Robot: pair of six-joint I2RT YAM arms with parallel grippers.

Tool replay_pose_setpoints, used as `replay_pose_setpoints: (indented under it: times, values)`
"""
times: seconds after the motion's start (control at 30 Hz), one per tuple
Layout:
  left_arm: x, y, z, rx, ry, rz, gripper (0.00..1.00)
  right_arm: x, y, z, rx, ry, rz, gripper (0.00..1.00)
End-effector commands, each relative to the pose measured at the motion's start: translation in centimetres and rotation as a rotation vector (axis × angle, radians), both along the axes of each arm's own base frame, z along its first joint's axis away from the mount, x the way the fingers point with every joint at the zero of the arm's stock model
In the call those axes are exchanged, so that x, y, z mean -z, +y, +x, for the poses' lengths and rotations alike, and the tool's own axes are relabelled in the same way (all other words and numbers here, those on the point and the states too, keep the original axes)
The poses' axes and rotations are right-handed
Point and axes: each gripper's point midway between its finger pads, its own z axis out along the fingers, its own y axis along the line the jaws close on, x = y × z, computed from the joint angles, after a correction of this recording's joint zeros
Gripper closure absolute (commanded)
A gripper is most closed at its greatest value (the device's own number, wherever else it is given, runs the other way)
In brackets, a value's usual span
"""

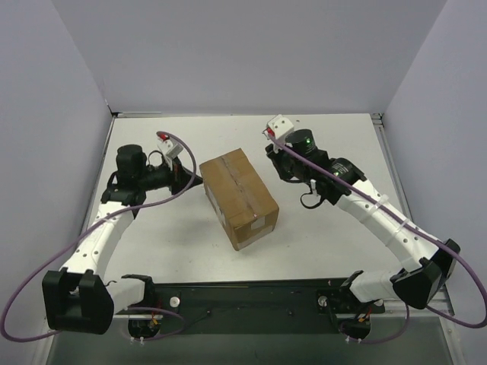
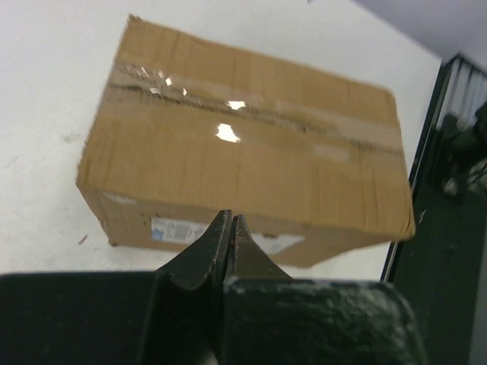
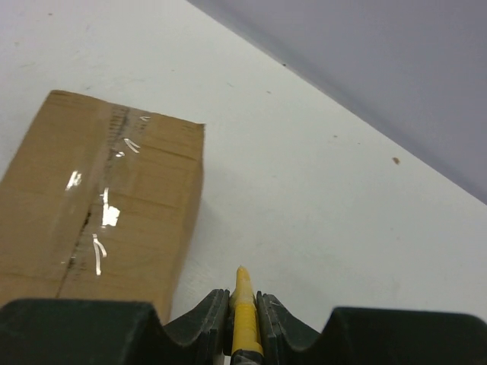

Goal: Unpack the express box

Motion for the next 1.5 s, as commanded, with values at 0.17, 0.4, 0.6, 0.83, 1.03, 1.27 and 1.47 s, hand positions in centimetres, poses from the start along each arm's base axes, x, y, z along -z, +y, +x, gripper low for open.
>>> replay_pose_setpoints:
  times: [0.17,0.4,0.6,0.83,1.03,1.27,1.47]
  values:
    - [8.4,-2.3,-5.3,0.291,-0.08,0.278,1.0,4.3,-1.8,2.4,0.015,0.054,-0.024,1.0]
    - [7.8,-7.5,-5.4,0.361,-0.174,0.253,1.0,5.1,4.3,5.6,-0.144,0.05,0.072,1.0]
    - [6.7,-8.5,-5.2,0.359,-0.168,0.237,1.0,3.9,10.5,8.5,-0.268,0.056,0.199,1.0]
    - [3.3,-6.4,-5.2,0.367,-0.161,0.251,1.0,1.9,9.0,12.3,-0.101,0.025,0.231,1.0]
    - [-2.3,-3.4,-1.8,0.189,-0.142,0.134,1.0,-4.2,4.4,11.4,-0.099,-0.034,0.342,1.0]
    - [-1.9,-4.6,3.4,-0.007,0.026,-0.072,1.0,-5.3,5.8,6.0,-0.157,-0.036,0.392,1.0]
    - [0.4,-4.4,5.3,-0.046,0.102,-0.087,1.0,-4.1,9.9,1.3,-0.262,-0.171,0.347,1.0]
